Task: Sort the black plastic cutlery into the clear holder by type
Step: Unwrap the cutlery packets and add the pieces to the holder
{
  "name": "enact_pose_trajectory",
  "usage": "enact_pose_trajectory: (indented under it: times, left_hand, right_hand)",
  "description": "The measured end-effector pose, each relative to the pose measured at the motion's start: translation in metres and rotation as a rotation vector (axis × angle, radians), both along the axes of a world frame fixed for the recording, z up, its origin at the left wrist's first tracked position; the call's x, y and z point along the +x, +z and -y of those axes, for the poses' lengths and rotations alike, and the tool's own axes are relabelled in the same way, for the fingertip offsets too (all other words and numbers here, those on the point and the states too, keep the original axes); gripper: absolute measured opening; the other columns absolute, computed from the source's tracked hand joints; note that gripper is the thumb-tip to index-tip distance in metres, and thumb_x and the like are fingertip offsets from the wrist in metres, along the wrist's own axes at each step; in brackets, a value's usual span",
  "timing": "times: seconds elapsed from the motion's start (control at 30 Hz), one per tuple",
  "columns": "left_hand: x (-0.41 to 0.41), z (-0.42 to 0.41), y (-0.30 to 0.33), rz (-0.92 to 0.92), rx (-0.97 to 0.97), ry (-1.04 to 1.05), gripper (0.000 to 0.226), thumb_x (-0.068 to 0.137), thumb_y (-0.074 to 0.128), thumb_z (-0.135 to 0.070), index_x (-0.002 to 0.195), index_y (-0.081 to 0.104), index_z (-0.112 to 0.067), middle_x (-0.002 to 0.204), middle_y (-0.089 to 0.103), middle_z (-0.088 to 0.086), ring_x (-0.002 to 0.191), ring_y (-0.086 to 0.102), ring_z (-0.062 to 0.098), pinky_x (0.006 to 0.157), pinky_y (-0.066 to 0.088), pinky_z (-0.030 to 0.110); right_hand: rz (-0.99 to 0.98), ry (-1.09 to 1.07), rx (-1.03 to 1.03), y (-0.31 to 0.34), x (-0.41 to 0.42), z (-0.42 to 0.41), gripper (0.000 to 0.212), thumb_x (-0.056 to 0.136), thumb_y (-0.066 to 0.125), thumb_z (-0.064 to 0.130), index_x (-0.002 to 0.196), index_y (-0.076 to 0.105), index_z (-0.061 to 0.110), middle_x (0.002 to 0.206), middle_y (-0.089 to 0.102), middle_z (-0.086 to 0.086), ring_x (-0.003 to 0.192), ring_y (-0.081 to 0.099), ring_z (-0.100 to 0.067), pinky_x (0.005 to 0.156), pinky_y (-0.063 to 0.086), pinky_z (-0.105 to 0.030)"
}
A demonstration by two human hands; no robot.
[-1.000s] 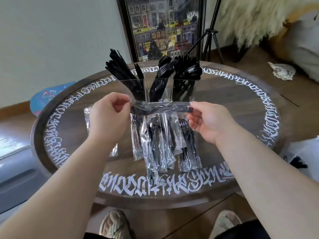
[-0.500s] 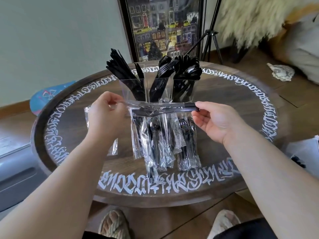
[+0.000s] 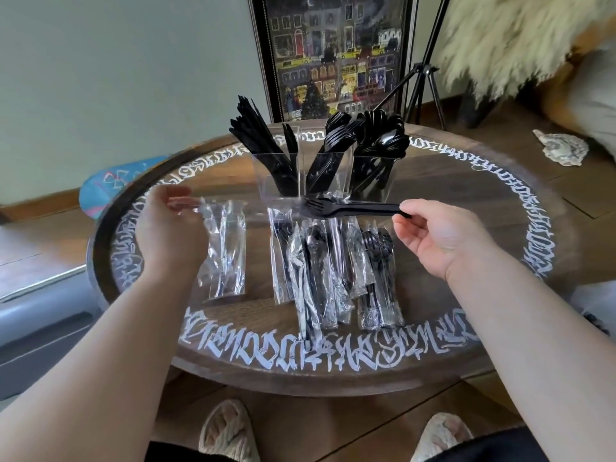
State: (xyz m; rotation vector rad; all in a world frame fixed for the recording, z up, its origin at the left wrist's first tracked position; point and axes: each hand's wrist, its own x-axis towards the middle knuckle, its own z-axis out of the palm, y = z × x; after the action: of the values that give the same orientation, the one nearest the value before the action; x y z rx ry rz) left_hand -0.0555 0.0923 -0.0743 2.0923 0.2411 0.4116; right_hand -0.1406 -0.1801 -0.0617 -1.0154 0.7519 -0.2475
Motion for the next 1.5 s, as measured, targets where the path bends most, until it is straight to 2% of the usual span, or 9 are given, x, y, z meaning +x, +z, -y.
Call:
enact_pose_trajectory:
  times: [0.2,0.37,0.63,0.73,0.97,1.03,1.1,1.27,1.5]
  left_hand:
    - [0.008,-0.026,-0.001,-0.019,0.214,-0.028,0.047,0.085,0.041,0.004,0.122,0.056,-0.019,0.105,0.062,-0.006,0.097,0.056,0.019,0.084,0.039,0.030]
    - [0.013,-0.031,-0.016,-0.151,0.309,-0.082,0.061,0.093,0.057,-0.020,0.147,0.030,-0.021,0.149,0.032,0.012,0.133,0.037,0.031,0.110,0.028,0.040]
    - [0.003,-0.014,-0.026,-0.376,0.738,-0.452,0.097,0.077,0.046,-0.077,0.152,0.017,-0.022,0.160,0.009,0.002,0.147,0.003,0.025,0.116,0.011,0.054]
    - [-0.002,-0.012,-0.035,-0.466,0.836,-0.577,0.097,0.078,0.058,-0.068,0.152,0.012,-0.026,0.161,0.001,-0.001,0.148,-0.002,0.023,0.116,0.011,0.058]
    - [-0.012,0.023,-0.003,0.018,0.613,-0.435,0.061,0.087,0.053,-0.057,0.140,0.046,-0.027,0.149,0.040,-0.005,0.141,0.024,0.019,0.116,0.022,0.044]
    - [-0.022,0.043,0.010,-0.004,0.394,-0.475,0.046,0.090,0.054,-0.051,0.127,0.061,-0.026,0.121,0.065,-0.005,0.100,0.059,0.009,0.092,0.049,0.030]
    - [-0.031,0.061,0.015,-0.132,0.115,-0.517,0.038,0.092,0.055,-0.046,0.121,0.065,-0.024,0.084,0.070,-0.009,0.056,0.053,0.003,0.054,0.048,0.014]
    - [-0.033,0.090,0.018,-0.303,-0.448,-0.481,0.039,0.092,0.060,-0.037,0.122,0.060,-0.013,0.098,0.071,-0.004,0.089,0.069,0.006,0.087,0.056,0.034]
    - [-0.027,0.109,0.017,-0.304,-0.699,-0.369,0.005,0.090,0.064,-0.018,0.089,0.060,-0.016,0.090,0.071,0.002,0.073,0.066,0.012,0.053,0.048,0.020]
  right_hand:
    - [-0.015,-0.052,-0.031,-0.002,0.004,-0.012,0.014,0.084,0.063,-0.003,0.074,0.057,0.005,0.060,0.055,-0.005,0.055,0.060,-0.015,0.053,0.054,-0.021]
    - [-0.030,-0.042,-0.076,-0.007,0.007,-0.024,0.016,0.083,0.063,-0.003,0.072,0.056,0.006,0.063,0.055,-0.006,0.054,0.060,-0.015,0.053,0.053,-0.022]
    - [-0.014,-0.012,-0.093,-0.012,0.014,-0.036,0.018,0.083,0.063,-0.004,0.072,0.055,0.008,0.067,0.053,-0.006,0.052,0.060,-0.014,0.051,0.053,-0.021]
    - [-0.004,-0.003,-0.084,-0.012,0.014,-0.037,0.018,0.084,0.063,-0.004,0.072,0.055,0.007,0.068,0.052,-0.006,0.053,0.060,-0.015,0.051,0.053,-0.020]
    - [0.031,0.000,0.025,-0.006,0.010,-0.033,0.015,0.086,0.061,-0.003,0.075,0.057,0.006,0.069,0.054,-0.008,0.050,0.062,-0.013,0.049,0.052,-0.019]
    - [0.039,0.000,0.083,-0.003,0.008,-0.031,0.010,0.086,0.060,-0.003,0.080,0.057,0.004,0.072,0.055,-0.010,0.047,0.063,-0.012,0.048,0.051,-0.019]
    - [0.044,0.031,0.110,-0.002,0.006,-0.029,0.009,0.088,0.058,-0.003,0.082,0.057,0.003,0.073,0.056,-0.010,0.047,0.062,-0.011,0.048,0.053,-0.019]
    - [0.055,0.221,0.000,0.000,-0.004,-0.026,0.011,0.090,0.053,-0.008,0.086,0.059,0.002,0.070,0.060,-0.012,0.051,0.064,-0.012,0.054,0.057,-0.022]
    - [0.027,0.476,-0.102,0.003,-0.015,-0.014,0.013,0.090,0.053,-0.007,0.088,0.058,0.004,0.069,0.064,-0.011,0.058,0.067,-0.014,0.055,0.057,-0.022]
